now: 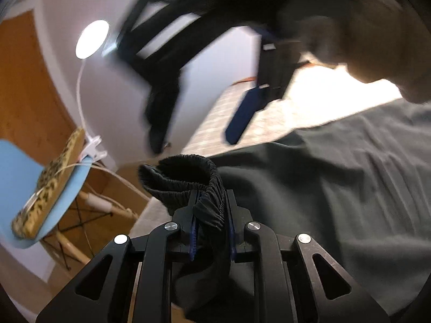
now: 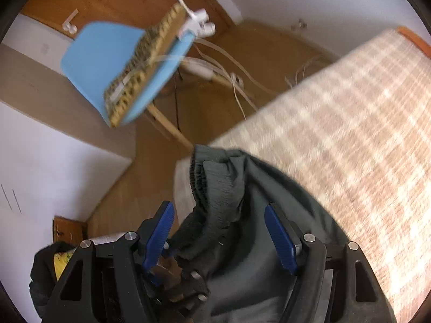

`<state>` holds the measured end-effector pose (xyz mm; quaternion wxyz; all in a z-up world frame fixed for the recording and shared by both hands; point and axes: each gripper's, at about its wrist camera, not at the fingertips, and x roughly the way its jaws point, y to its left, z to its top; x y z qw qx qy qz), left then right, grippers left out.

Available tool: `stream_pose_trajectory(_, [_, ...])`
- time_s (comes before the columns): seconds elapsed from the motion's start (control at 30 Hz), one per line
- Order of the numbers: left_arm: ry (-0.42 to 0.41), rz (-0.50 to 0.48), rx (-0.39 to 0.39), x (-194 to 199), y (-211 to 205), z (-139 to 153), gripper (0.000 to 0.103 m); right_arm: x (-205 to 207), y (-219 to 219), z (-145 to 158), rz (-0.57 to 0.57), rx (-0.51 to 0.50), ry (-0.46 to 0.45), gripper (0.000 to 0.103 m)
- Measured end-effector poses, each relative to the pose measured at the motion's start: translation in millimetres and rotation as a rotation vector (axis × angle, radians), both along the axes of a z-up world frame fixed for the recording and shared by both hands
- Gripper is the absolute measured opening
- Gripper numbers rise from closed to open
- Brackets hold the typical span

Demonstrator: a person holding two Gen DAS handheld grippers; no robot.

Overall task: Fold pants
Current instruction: 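Grasp the waistband with the right tool while the left tool holds it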

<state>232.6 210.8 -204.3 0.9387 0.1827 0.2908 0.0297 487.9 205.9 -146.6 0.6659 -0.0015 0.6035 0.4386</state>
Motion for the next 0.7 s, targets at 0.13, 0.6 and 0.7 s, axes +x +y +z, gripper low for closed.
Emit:
stream_pose_trajectory(0.13, [-0.003,-0.010,0.021,0.0,-5.5,-4.6,0.016,-8.2,20.6,-12.0,0.047,-0.066,-0.028,0.068])
stream_pose_trajectory(0.6, [-0.003,-0.055,0.040,-19.6,-25.7,-0.3,0.024,-14.6,12.9,-38.2,-0.007,-0.144,0.017,0.021])
stream_pose_trajectory(0.7, [-0.054,-0.009,0.011,-37.1,-16.6,10.4,0.048,-11.3,-10.6,-29.0,-0.073,-0.050,0.059,0.019])
